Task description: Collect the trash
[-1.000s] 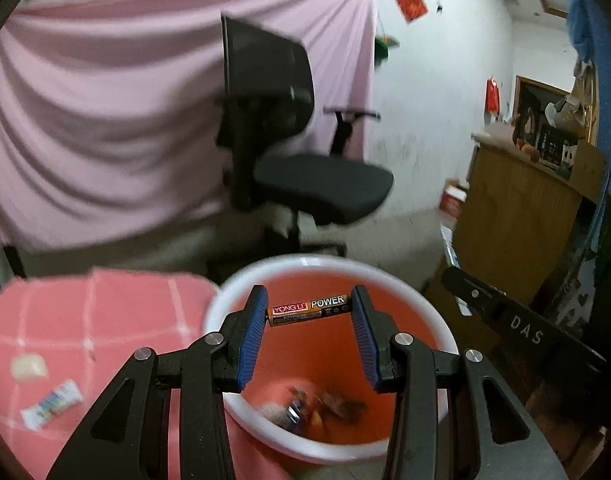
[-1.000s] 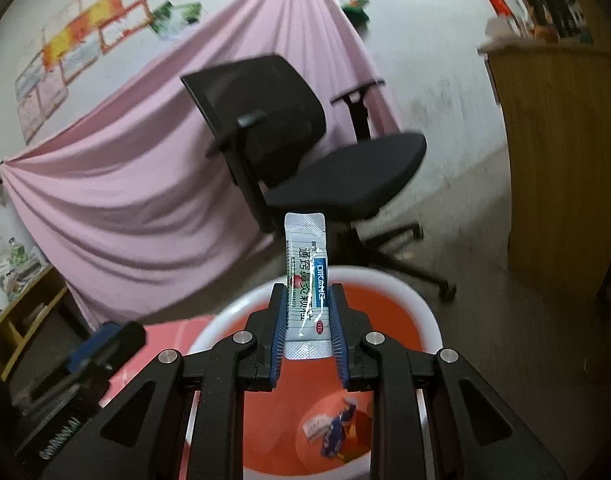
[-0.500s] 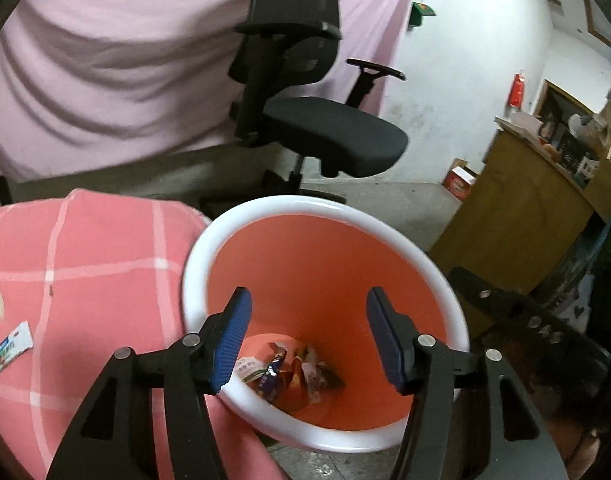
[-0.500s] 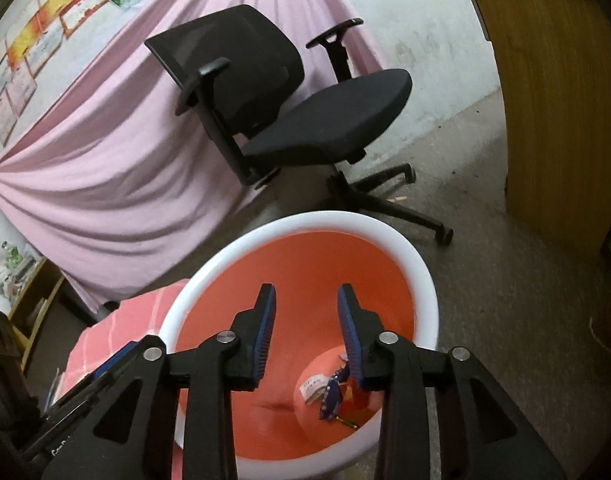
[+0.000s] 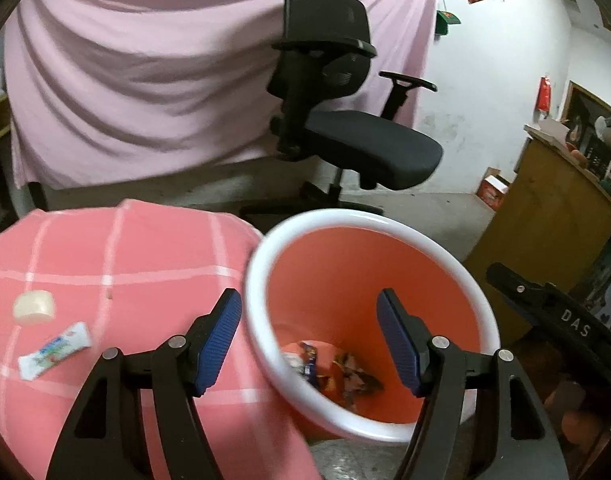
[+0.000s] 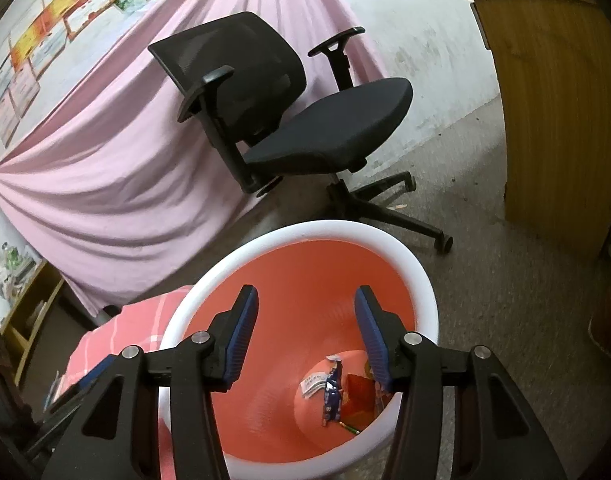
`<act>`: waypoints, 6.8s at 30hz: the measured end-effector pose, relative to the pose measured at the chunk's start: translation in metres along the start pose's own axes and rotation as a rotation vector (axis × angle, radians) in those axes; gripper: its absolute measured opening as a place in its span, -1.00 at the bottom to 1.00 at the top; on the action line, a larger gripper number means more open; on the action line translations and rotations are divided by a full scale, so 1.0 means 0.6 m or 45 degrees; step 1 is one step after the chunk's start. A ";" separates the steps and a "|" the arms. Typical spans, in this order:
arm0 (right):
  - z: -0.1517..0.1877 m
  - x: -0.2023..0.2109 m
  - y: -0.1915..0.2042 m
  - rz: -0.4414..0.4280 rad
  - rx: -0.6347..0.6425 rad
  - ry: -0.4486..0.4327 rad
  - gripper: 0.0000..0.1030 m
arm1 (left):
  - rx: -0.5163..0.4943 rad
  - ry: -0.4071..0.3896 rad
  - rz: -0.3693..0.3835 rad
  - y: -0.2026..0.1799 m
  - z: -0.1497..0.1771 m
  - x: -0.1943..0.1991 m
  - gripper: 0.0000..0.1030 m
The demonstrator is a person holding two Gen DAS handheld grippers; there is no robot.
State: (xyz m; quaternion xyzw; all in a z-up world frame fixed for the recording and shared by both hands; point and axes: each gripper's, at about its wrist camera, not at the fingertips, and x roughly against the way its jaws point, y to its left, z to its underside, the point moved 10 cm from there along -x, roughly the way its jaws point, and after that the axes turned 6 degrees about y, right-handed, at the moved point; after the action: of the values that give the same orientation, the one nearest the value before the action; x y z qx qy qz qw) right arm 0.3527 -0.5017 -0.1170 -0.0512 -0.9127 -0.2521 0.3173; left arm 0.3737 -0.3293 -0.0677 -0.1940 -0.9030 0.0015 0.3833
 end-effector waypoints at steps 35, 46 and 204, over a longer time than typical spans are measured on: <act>0.041 0.078 0.373 -0.343 0.465 -0.476 1.00 | 0.120 -0.665 -0.516 0.372 0.026 0.325 0.96; 0.112 0.044 0.456 -0.343 0.651 -0.368 1.00 | 0.108 -0.693 -0.603 0.446 0.075 0.338 0.96; -0.065 0.087 0.049 -0.172 0.182 -0.425 -0.62 | -0.294 -0.193 0.117 -0.096 -0.029 0.037 0.02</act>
State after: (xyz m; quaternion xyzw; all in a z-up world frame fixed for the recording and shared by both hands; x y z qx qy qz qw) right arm 0.3405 -0.4986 -0.0468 -0.0083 -0.9697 -0.1954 0.1466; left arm 0.3514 -0.3771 -0.0314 -0.2774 -0.9136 -0.0700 0.2888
